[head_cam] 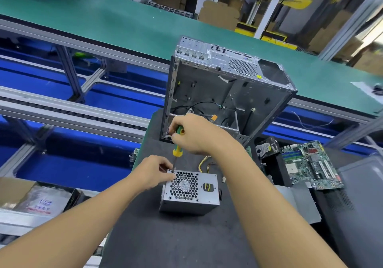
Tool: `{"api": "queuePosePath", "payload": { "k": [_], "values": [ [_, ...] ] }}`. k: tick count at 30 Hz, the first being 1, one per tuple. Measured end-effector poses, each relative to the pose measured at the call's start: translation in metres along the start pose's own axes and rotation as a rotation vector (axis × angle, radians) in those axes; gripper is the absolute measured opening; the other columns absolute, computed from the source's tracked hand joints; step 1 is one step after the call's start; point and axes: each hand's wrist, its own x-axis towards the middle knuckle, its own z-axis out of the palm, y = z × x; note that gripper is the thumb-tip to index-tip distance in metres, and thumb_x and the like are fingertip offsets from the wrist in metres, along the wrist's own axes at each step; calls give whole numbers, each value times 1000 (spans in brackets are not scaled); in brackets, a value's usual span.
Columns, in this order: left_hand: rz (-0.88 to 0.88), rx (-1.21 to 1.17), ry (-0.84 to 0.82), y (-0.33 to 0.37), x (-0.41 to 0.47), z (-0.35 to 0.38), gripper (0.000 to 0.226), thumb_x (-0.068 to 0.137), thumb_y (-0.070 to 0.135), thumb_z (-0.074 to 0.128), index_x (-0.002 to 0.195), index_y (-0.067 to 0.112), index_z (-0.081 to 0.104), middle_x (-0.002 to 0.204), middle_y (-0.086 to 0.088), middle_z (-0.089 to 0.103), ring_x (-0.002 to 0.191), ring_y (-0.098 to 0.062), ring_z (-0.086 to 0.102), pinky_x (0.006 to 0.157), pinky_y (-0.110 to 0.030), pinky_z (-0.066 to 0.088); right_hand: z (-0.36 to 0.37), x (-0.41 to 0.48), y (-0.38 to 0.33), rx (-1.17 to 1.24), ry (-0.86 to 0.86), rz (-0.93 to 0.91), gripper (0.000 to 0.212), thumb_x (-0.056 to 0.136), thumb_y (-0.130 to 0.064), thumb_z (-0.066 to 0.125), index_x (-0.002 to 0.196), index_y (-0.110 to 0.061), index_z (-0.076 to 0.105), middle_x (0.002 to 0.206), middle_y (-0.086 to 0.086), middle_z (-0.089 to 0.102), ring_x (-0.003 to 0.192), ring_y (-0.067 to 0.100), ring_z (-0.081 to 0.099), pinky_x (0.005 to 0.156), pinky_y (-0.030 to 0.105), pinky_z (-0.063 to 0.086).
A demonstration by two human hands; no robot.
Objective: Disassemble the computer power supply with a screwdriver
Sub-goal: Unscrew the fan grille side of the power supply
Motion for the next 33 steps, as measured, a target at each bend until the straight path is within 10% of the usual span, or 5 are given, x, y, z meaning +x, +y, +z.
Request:
{"api": "queuePosePath", "payload": {
  "k": [3,7,18,25,33],
  "values": [
    [11,17,-19,2,-1,-1,16,79,35,82,87,28,71,72,3,73,59,1,65,64,-34,58,8,0,-5,43,122,20,28,101,-37,52,101,-15,69,83,-1,61,84,20,54,58,29,36],
    [54,35,-11,2,-4,-2,15,82,33,81,89,27,70,80,7,71,62,4,64,55,-9,46,8,-1,-5,65,180,63,32,99,-24,53,131,-22,52,89,4,66,89,26,58,65,33,42],
    [135,-45,85,-4,-14,5,18,83,27,81,86,25,63,81,5,70,69,0,60,62,-10,45,6,-10,-2,87,8,70,19,88,-12,52,104,-22,53,95,-1,60,82,23,56,67,35,46],
    [145,-47,89,-7,-16,7,18,84,31,80,89,29,63,83,8,70,76,0,62,62,-7,44,20,-7,-4,155,177,99,29,98,-49,52,91,-21,56,89,-5,39,63,21,54,59,34,45],
    [136,-80,101,-8,-15,8,17,83,29,81,89,29,65,85,4,72,79,-7,66,68,-12,50,17,-8,5,77,158,88,45,97,-11,49,139,-12,36,102,14,63,90,33,61,78,47,52]
  ]
}}
